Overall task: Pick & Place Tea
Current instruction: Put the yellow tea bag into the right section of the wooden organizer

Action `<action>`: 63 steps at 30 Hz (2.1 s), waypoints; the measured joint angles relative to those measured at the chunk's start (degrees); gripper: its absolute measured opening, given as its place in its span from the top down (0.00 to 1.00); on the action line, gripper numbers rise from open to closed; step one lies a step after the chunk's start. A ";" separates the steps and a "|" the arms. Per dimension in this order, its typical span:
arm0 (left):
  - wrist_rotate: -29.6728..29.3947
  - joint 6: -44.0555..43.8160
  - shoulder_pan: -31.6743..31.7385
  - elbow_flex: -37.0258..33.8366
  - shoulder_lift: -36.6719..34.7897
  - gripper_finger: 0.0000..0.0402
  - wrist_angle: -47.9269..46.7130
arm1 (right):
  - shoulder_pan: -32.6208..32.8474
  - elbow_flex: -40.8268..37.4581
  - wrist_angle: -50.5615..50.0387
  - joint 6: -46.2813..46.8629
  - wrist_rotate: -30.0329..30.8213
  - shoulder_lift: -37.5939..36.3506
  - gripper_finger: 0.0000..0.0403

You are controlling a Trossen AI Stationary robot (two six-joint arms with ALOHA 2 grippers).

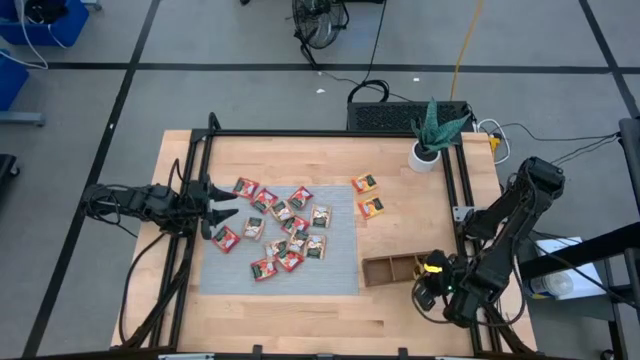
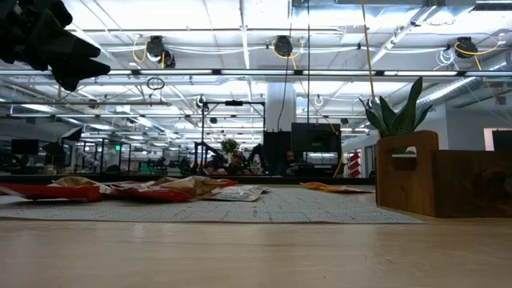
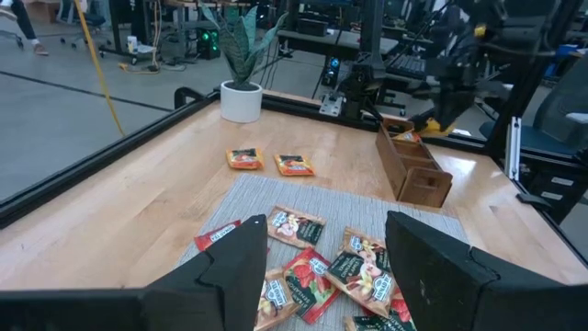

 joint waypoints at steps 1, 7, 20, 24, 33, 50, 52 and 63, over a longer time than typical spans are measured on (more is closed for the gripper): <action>0.00 0.00 -0.01 0.00 -0.02 0.44 -0.01 | 0.00 -0.82 0.64 0.27 0.02 -0.02 1.00; 0.00 0.00 0.00 0.00 0.00 0.44 -0.01 | -0.07 -2.54 3.49 -0.97 0.18 -0.02 1.00; 0.00 -0.01 0.00 0.00 -0.01 0.44 0.01 | -0.07 -2.54 -1.17 -0.13 2.02 -0.03 1.00; 0.00 -0.01 0.01 0.00 -0.02 0.44 0.01 | -0.07 -2.54 -2.40 -0.14 3.94 -0.04 1.00; 0.00 -0.01 0.01 0.00 0.00 0.44 0.01 | -0.17 -2.54 -10.01 4.18 5.06 0.35 1.00; 0.00 0.01 -0.01 0.00 -0.01 0.44 0.00 | -0.96 -2.56 -16.69 9.09 -0.74 8.52 0.80; 0.00 0.00 -0.01 0.00 -0.02 0.44 -0.01 | -0.96 -2.55 -16.85 9.04 1.63 8.52 0.72; 0.00 -0.02 0.00 0.00 -0.01 0.44 0.01 | -1.80 0.53 -16.76 -6.48 9.69 0.36 0.65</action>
